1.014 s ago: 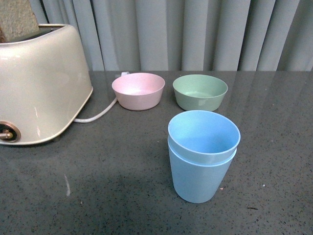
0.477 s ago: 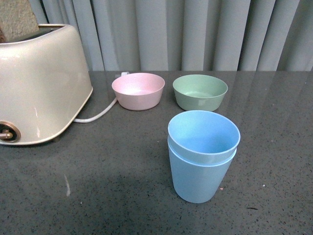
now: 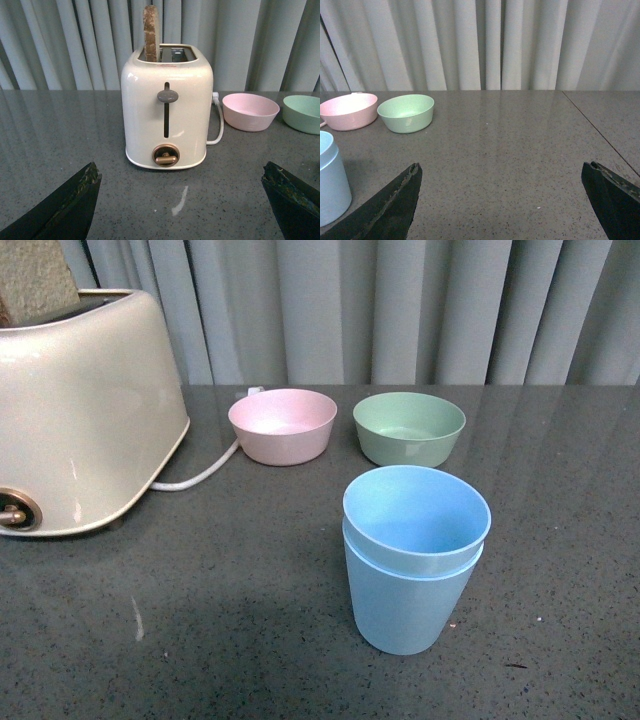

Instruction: Stack blue cups with both arms

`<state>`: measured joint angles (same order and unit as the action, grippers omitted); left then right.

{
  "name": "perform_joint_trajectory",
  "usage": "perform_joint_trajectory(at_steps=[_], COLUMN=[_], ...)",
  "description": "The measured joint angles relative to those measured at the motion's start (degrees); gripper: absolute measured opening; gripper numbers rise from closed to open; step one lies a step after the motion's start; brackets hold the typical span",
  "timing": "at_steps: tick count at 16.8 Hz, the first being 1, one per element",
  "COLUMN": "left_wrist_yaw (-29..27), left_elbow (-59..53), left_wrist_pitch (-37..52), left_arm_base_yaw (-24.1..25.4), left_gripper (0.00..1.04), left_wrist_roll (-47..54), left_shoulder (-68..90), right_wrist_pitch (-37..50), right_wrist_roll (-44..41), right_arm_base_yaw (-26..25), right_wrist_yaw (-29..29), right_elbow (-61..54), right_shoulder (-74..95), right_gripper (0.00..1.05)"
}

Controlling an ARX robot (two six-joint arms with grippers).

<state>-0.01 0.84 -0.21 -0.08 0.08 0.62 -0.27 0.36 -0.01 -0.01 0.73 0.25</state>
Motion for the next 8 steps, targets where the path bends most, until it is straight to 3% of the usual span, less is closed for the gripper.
perform_joint_trajectory(at_steps=[8], left_wrist_yaw=[0.0], left_elbow=[0.0], left_wrist_pitch=[0.0], left_arm_base_yaw=[0.0], left_gripper=[0.98], left_wrist_roll=[0.0], left_shoulder=[0.0], right_wrist_pitch=[0.0], right_wrist_roll=[0.0], right_arm_base_yaw=[0.0], right_wrist_yaw=[0.0], right_elbow=[0.0], right_shoulder=[0.0], right_gripper=[0.98])
